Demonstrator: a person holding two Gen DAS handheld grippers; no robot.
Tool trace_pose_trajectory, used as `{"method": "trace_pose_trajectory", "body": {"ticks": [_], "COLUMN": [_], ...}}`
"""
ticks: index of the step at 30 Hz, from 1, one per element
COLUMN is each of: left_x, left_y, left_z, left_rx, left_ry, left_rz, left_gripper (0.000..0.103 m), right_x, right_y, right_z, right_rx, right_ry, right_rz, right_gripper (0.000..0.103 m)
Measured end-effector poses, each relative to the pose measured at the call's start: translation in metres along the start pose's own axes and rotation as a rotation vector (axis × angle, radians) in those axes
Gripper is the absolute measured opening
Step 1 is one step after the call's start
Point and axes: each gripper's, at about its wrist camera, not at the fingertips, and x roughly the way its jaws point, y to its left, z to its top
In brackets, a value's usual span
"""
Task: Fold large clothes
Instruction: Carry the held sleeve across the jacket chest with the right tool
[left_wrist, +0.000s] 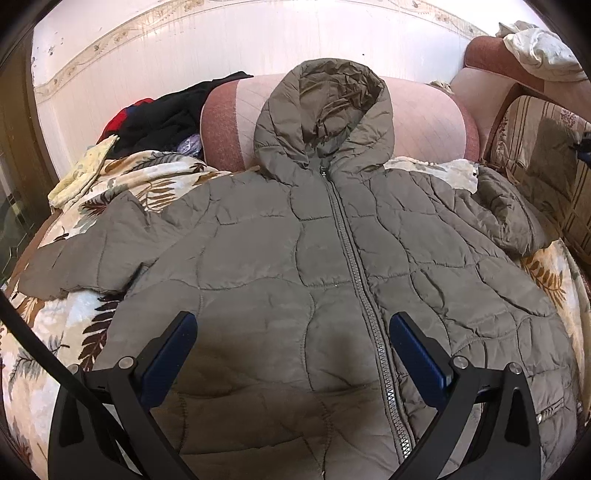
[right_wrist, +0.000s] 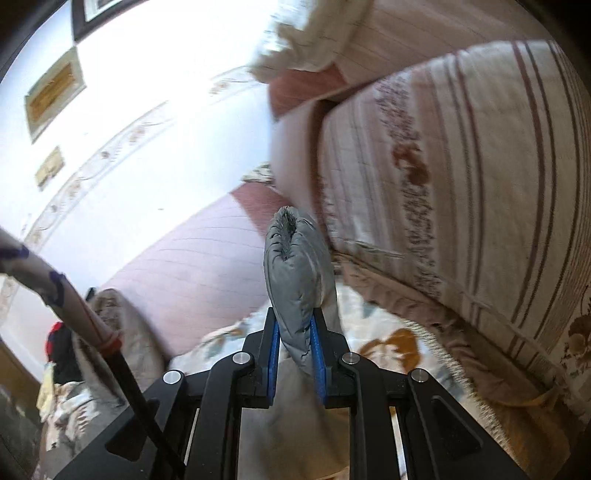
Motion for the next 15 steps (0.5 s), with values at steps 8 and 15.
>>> {"method": "trace_pose_trajectory", "body": {"ticks": [8,15], "left_x": [-0.007,-0.01], "left_y": [0.011,0.025], "left_z": [-0.001,-0.003], "left_rx": [-0.005,-0.026], "left_ry": [-0.012,-0.009], "left_rz": [0.019,0.031], "left_gripper": [0.103,0.103], "right_x": [-0.01,-0.008], "right_y": [0.075,0.157], "right_z": [-0.02,-0.062], "right_rx": [-0.059,-0.133], "right_ry": [0.033,0.123], "right_rz": [0.145,0.338], "right_gripper": [0.017,0.018]}}
